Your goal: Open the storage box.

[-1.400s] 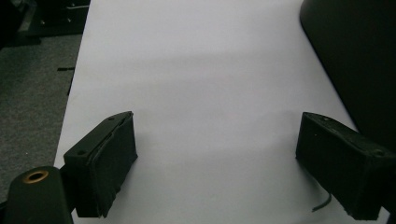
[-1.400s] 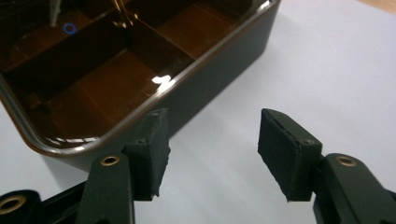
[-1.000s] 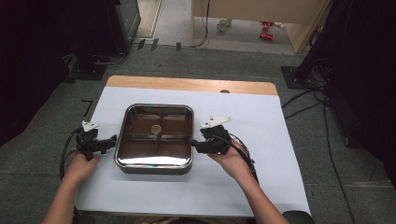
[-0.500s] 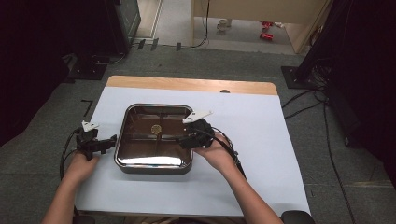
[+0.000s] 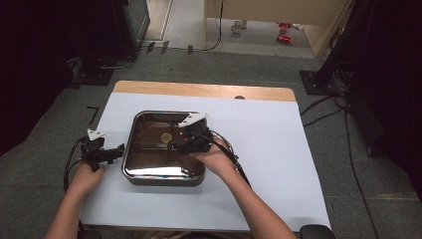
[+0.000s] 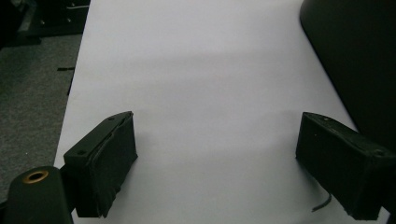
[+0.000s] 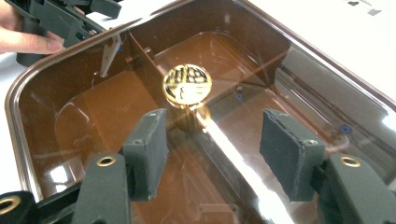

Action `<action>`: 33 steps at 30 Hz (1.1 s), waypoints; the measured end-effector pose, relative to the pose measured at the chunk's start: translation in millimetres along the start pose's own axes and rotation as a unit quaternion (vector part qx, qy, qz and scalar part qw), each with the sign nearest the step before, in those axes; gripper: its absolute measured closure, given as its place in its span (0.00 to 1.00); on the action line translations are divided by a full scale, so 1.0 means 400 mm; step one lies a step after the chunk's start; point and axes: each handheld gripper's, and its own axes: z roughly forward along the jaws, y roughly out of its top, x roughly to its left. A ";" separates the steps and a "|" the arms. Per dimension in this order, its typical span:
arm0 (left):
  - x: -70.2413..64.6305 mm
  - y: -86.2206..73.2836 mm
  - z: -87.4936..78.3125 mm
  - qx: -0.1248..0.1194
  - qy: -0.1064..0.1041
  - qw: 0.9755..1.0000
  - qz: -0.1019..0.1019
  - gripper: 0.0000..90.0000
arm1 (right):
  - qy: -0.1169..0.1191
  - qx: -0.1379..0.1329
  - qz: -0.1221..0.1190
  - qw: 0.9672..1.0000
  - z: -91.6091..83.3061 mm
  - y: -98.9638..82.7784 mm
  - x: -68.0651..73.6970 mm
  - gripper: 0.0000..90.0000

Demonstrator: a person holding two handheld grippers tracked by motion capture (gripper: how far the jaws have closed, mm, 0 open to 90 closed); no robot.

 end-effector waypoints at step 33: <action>0.000 0.000 0.000 -0.001 0.000 1.000 0.000 0.14 | 0.022 0.036 -0.003 0.999 0.099 0.047 0.024 0.65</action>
